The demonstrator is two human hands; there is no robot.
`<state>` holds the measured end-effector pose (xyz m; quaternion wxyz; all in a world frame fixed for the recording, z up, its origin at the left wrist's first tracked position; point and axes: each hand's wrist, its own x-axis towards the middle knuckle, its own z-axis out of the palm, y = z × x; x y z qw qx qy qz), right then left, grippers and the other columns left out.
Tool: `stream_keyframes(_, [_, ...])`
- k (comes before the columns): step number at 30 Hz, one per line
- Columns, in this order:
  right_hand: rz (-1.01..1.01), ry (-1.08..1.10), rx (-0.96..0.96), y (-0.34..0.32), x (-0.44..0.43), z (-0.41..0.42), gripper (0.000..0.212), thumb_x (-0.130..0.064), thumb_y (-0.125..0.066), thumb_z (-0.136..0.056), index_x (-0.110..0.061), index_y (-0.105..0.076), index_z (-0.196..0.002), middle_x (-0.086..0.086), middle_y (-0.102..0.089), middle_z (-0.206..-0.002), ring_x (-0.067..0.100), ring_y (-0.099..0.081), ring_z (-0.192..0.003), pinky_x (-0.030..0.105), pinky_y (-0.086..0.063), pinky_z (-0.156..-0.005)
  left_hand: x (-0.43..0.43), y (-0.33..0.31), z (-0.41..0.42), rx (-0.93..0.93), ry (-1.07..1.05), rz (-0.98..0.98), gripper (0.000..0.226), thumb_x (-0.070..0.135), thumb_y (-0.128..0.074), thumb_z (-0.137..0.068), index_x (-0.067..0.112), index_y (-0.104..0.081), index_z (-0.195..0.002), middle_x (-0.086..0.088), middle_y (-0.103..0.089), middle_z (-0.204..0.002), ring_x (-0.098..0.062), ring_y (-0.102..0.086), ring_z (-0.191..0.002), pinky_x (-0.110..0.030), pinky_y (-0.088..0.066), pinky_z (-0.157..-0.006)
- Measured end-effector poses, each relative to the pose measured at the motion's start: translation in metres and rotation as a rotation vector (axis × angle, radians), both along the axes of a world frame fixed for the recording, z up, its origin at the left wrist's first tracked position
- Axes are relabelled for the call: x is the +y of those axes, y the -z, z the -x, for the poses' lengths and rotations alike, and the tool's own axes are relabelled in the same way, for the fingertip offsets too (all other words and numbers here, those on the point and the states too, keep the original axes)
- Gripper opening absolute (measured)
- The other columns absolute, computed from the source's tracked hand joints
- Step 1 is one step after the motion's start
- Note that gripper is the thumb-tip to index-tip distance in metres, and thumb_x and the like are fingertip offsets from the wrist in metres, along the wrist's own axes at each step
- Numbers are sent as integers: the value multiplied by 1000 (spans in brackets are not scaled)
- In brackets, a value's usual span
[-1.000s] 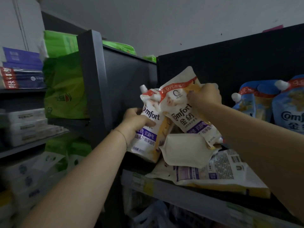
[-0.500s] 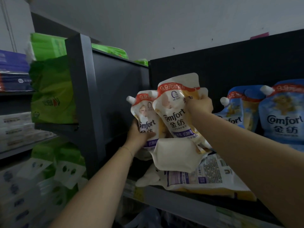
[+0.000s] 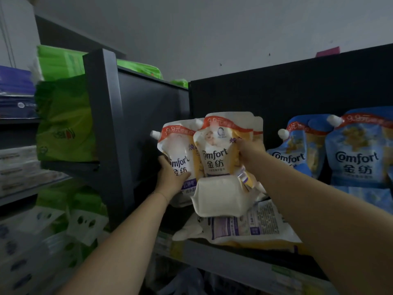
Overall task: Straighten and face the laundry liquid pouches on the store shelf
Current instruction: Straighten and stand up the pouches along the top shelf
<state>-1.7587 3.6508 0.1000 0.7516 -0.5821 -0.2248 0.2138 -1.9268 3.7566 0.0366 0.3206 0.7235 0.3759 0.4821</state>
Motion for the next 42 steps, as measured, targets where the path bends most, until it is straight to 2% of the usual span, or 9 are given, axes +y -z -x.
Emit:
stream_keyframes(10, [395, 121, -402, -3, -19, 4, 51, -15, -56, -91, -4, -32, -135, 14, -50, -127, 30, -53, -114, 35, -44, -88, -14, 3, 7, 92, -51, -19, 80, 23, -82, -71, 8, -27, -127, -12, -46, -127, -25, -52, -110, -29, -42, -78])
stream_keyframes(14, [388, 168, -559, -3, -30, 12, 40, -15, -56, -91, -4, -40, -125, 6, -54, -101, 25, -58, -99, 31, -47, -80, -24, 0, 15, 129, -153, -101, 59, 21, -77, -75, 8, -40, -119, -12, -45, -125, -26, -52, -108, -31, -43, -77])
stream_keyframes(18, [533, -183, -801, -3, -46, 31, 40, -46, -60, -88, -9, -60, -104, 9, -65, -93, 21, -62, -81, 36, -54, -76, -34, -4, 19, 100, -287, -102, 39, 18, -70, -81, 6, -48, -111, -12, -48, -121, -25, -53, -104, -27, -39, -72])
stream_keyframes(23, [743, -702, -943, -2, -70, 64, 78, -73, -64, -66, -22, -55, -125, 1, -61, -113, 19, -60, -99, 34, -48, -86, -36, 3, 15, 135, -116, -66, 12, 15, -65, -82, 5, -61, -86, -8, -66, -92, -15, -55, -73, -24, -39, -55])
stream_keyframes(27, [854, -473, -1510, 5, -73, 96, 101, -71, -78, -48, -38, -39, -134, -5, -46, -136, 22, -48, -116, 45, -45, -93, -40, 6, 11, 176, 40, 13, 21, 16, -57, -81, 8, -57, -62, 2, -59, -54, -20, -49, -60, -28, -43, -57])
stream_keyframes(30, [960, -298, -1832, 18, -69, 115, 91, -66, -79, -53, -33, -44, -130, -3, -53, -123, 25, -54, -108, 49, -46, -89, -42, 11, 11, 221, 149, 114, 37, -5, -44, -92, 18, -45, -63, 18, -47, -32, -9, -44, -54, -14, -43, -44])
stream_keyframes(34, [882, -169, -1915, 25, -72, 113, 59, -49, -66, -78, -30, -46, -130, 3, -51, -121, 27, -56, -102, 44, -48, -82, -41, 14, 14, 199, 208, 222, 34, -3, -39, -95, 16, -44, -68, 10, -53, -43, -11, -47, -55, -13, -43, -40])
stream_keyframes(37, [895, -20, -2035, 37, -73, 114, 66, -58, -63, -77, -26, -43, -132, 8, -48, -125, 34, -52, -108, 52, -40, -88, -43, 14, 15, 197, 243, 222, 32, 3, -39, -98, 19, -45, -71, 0, -50, -69, -10, -50, -59, -15, -45, -44])
stream_keyframes(42, [812, 234, -1954, 63, -68, 119, 58, -42, -69, -74, -32, -47, -127, 8, -43, -132, 39, -39, -120, 67, -16, -99, -43, 21, 18, 173, 269, 254, 29, 5, -45, -96, 20, -51, -73, 0, -54, -76, -12, -56, -67, -31, -56, -71])
